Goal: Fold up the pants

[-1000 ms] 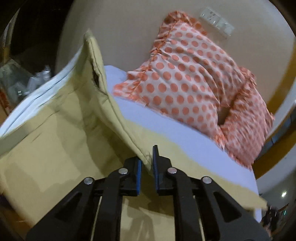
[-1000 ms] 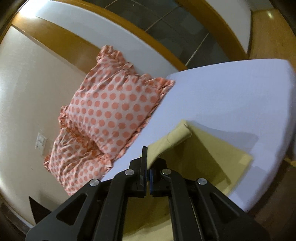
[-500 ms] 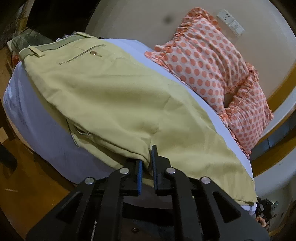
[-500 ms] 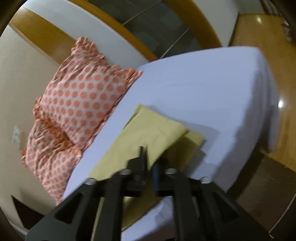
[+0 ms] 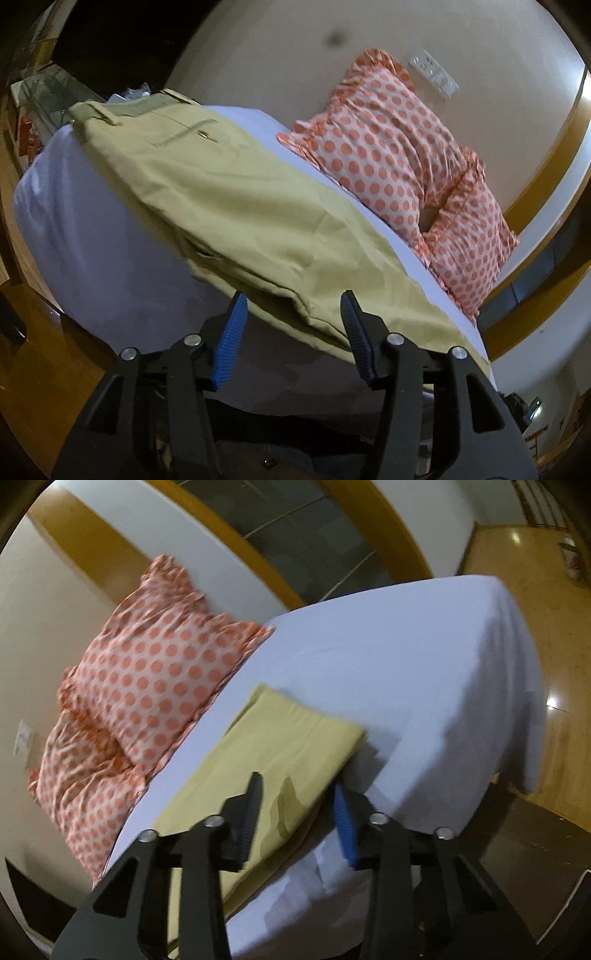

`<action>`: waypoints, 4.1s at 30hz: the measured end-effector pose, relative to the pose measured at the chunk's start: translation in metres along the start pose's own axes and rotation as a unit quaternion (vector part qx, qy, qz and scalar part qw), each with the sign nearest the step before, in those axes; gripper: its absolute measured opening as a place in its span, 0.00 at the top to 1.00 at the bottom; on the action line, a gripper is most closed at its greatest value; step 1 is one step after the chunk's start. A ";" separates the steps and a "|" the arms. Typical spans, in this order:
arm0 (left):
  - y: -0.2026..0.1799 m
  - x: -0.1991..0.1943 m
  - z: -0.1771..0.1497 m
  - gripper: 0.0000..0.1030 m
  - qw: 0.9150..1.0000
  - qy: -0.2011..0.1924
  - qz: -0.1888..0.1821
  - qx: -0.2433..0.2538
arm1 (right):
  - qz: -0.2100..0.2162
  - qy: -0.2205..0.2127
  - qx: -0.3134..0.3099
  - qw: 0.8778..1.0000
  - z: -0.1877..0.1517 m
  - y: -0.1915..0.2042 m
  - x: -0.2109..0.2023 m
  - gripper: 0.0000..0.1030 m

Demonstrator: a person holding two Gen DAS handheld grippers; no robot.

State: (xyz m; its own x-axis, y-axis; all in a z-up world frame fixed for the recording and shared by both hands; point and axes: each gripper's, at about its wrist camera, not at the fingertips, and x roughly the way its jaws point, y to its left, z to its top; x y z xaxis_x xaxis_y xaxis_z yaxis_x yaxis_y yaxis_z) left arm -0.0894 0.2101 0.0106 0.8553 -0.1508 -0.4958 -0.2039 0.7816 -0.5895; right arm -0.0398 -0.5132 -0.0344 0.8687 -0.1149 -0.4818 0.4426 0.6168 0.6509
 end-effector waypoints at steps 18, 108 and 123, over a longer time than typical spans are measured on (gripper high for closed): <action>0.017 -0.015 -0.011 0.18 0.999 -0.032 -0.008 0.014 | 0.335 0.163 -0.278 0.885 -0.145 0.275 0.024 0.97; -0.154 0.210 0.049 0.33 0.941 0.257 -0.039 0.217 | 0.220 0.297 -0.231 0.900 -0.095 0.204 0.116 0.70; -0.215 0.247 0.091 0.96 0.948 0.191 -0.062 0.248 | 0.295 0.293 -0.183 0.891 -0.030 0.267 0.148 0.91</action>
State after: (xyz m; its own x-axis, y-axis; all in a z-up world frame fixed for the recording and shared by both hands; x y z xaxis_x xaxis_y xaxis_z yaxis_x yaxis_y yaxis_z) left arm 0.2085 0.0596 0.0729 0.6034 -0.3936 -0.6935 0.2165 0.9179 -0.3326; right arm 0.1999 -0.3417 0.0503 0.6134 0.6733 -0.4127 -0.2482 0.6605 0.7087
